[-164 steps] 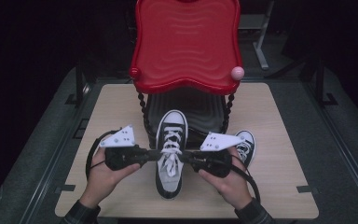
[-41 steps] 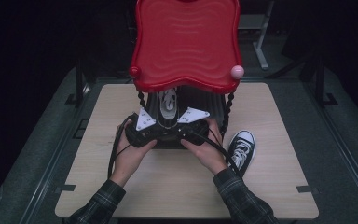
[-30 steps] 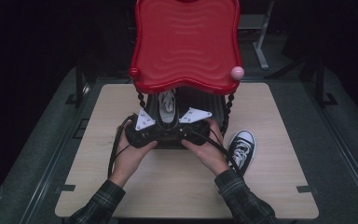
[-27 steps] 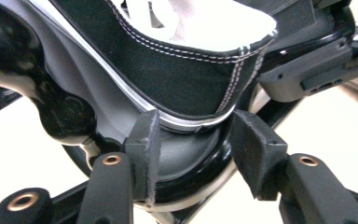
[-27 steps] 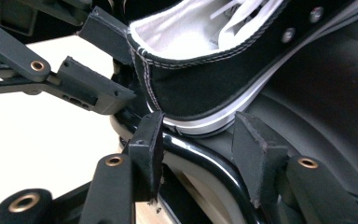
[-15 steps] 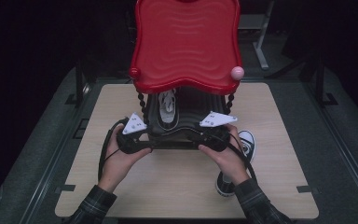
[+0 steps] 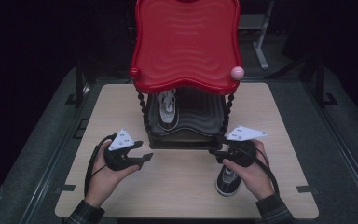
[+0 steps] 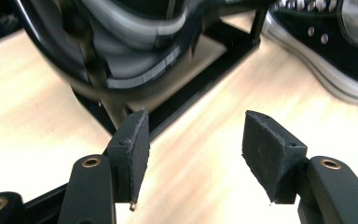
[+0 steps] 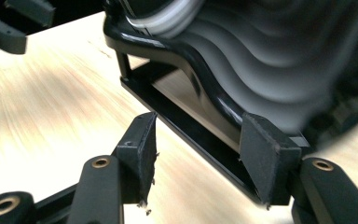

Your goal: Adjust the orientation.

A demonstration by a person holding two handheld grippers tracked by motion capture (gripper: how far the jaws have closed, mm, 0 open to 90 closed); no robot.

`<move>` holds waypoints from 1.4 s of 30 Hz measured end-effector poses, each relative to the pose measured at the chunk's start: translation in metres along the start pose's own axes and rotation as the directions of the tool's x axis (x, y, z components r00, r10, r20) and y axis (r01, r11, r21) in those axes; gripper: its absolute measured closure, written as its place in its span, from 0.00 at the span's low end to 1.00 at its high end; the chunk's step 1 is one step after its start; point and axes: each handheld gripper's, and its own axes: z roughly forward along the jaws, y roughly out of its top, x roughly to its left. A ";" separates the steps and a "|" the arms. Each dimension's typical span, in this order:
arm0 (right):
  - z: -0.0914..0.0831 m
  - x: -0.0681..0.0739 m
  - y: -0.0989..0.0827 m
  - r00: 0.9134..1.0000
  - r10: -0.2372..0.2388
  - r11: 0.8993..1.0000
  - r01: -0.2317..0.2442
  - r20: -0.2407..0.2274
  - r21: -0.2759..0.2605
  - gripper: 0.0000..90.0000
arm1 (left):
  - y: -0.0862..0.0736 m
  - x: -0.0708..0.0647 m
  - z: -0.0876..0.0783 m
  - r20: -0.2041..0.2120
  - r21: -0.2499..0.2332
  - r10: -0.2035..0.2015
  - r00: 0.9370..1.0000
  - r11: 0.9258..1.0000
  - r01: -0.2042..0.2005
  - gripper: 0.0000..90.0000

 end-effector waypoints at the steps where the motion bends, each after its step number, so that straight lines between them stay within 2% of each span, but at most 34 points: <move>1: -0.004 -0.002 -0.004 1.000 0.007 1.000 -0.007 0.005 0.001 0.51 | -0.005 0.000 0.000 0.002 0.013 0.001 1.000 1.000 -0.001 0.45; 8: -0.034 -0.016 -0.031 0.995 0.075 0.997 -0.075 0.059 0.003 0.51 | -0.036 0.002 0.000 -0.002 0.066 -0.035 0.999 0.997 0.035 0.45; 12: -0.045 -0.022 -0.045 0.990 0.115 0.993 -0.117 0.085 0.010 0.51 | -0.047 0.004 0.001 -0.003 0.090 -0.048 0.999 0.995 0.048 0.45; 20: -0.057 -0.029 -0.062 0.979 0.161 0.986 -0.165 0.123 0.021 0.51 | -0.054 0.010 0.007 -0.012 0.114 -0.068 0.998 0.991 0.069 0.45; 22: -0.058 -0.031 -0.065 0.977 0.172 0.984 -0.177 0.128 0.029 0.51 | -0.054 0.009 0.008 -0.014 0.122 -0.060 0.998 0.991 0.061 0.45; 29: -0.049 -0.034 -0.070 0.971 0.203 0.976 -0.211 0.128 0.046 0.53 | -0.054 0.008 0.013 -0.013 0.143 -0.046 0.999 0.989 0.047 0.45; 31: -0.045 -0.035 -0.070 0.970 0.200 0.976 -0.209 0.137 0.056 0.56 | -0.054 0.007 0.015 -0.013 0.145 -0.044 0.999 0.988 0.045 0.45; 33: -0.038 -0.038 -0.072 0.967 0.220 0.970 -0.232 0.130 0.079 0.61 | -0.054 0.007 0.015 -0.015 0.148 -0.040 0.999 0.988 0.042 0.45; 35: -0.033 -0.042 -0.075 0.960 0.263 0.958 -0.271 0.097 0.089 0.71 | -0.054 0.007 0.015 -0.013 0.148 -0.041 0.999 0.988 0.042 0.45; 37: -0.030 -0.042 -0.076 0.958 0.274 0.954 -0.282 0.086 0.104 0.83 | -0.054 0.007 0.015 -0.013 0.149 -0.042 0.999 0.988 0.043 0.45; 38: -0.031 -0.042 -0.076 0.952 0.291 0.949 -0.300 0.090 0.101 0.89 | -0.054 0.007 0.015 -0.013 0.149 -0.041 0.999 0.988 0.043 0.46; 40: -0.033 -0.044 -0.076 0.939 0.332 0.937 -0.339 0.089 0.087 0.94 | -0.054 0.007 0.015 -0.015 0.148 -0.037 0.999 0.988 0.039 0.46; 42: -0.034 -0.044 -0.076 0.936 0.338 0.935 -0.345 0.096 0.080 0.95 | -0.054 0.007 0.015 -0.018 0.146 -0.034 0.999 0.989 0.037 0.46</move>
